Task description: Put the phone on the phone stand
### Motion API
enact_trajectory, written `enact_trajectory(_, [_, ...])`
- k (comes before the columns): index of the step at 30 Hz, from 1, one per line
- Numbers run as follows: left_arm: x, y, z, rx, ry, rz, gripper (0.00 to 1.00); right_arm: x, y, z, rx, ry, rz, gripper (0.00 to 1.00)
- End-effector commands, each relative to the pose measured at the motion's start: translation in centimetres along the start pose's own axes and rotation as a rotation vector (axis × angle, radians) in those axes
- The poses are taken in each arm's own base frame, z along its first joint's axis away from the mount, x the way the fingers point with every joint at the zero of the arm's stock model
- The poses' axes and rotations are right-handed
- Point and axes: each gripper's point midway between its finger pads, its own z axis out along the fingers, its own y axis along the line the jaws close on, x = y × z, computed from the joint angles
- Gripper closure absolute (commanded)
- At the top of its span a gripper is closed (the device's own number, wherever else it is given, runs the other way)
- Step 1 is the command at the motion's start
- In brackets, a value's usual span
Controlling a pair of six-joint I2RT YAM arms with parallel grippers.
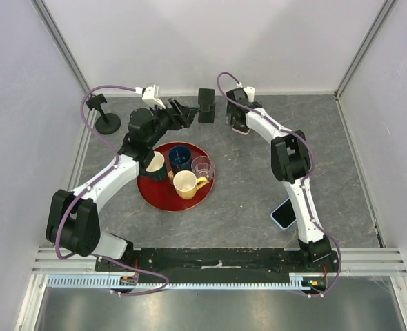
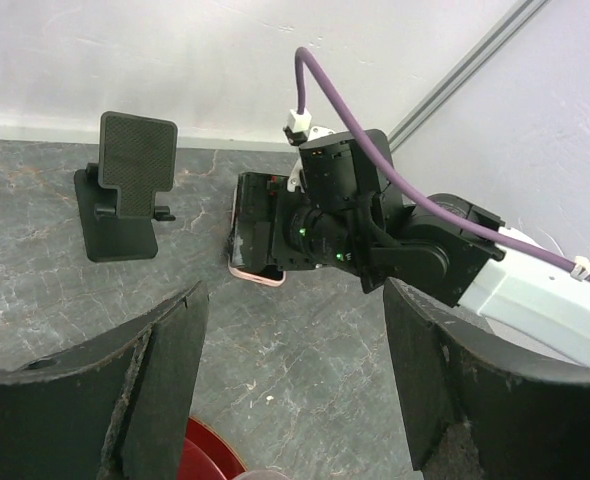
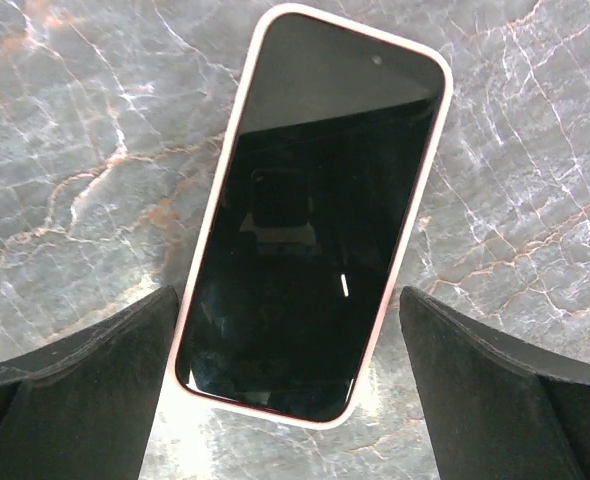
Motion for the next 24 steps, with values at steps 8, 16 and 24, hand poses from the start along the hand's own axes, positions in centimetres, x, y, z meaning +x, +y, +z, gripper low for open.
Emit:
enact_trajectory(8, [-2.4,-1.5,0.5,0.044,-0.065,0.037,0.23,-1.3,-1.7,-3.0,-0.143,0.066,0.067,0.02])
enact_trajectory(16, [-2.3,-1.7,0.7,0.053,-0.056,0.033,0.23,-2.1,-1.5,-1.5,-0.159,0.043,0.059,0.02])
enact_trajectory(24, [-2.4,-1.8,0.6,0.056,-0.058,0.029,0.23,-2.6,-2.1,1.2,-0.139,0.045,0.127,0.02])
